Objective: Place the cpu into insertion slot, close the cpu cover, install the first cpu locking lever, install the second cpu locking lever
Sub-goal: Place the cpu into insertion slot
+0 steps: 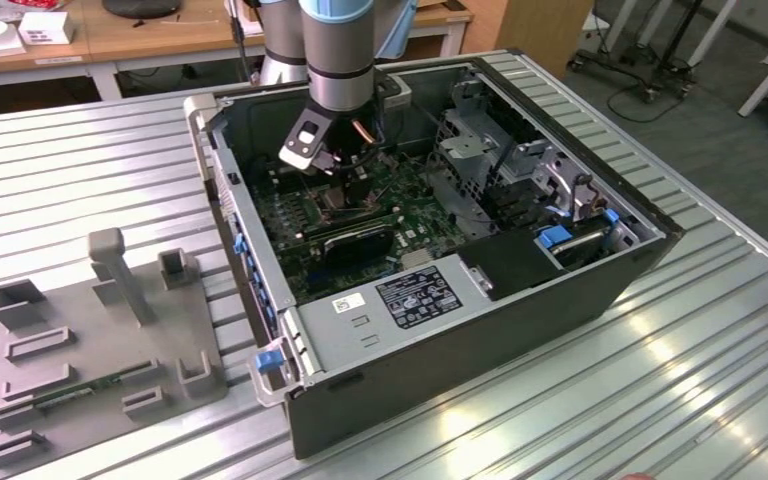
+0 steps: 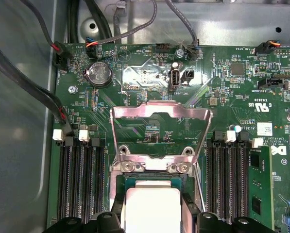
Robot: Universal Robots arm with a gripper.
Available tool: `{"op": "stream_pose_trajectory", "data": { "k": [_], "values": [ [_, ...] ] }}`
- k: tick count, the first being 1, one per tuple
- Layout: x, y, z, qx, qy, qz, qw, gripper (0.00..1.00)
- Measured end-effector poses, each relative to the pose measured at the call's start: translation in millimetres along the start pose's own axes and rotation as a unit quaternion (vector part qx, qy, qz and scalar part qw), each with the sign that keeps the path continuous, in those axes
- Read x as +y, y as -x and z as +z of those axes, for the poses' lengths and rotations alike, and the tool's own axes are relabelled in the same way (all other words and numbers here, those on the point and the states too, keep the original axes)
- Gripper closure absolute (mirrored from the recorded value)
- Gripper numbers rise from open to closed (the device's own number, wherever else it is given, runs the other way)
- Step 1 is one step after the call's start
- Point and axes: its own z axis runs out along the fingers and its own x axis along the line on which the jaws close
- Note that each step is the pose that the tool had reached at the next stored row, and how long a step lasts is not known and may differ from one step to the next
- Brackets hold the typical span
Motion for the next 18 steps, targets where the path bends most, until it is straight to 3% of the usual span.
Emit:
{"op": "stream_pose_trajectory", "data": {
  "k": [18],
  "values": [
    [-0.7, 1.1, 1.2, 0.0003, 0.0005, 0.0, 1.0, 0.46]
  ]
}}
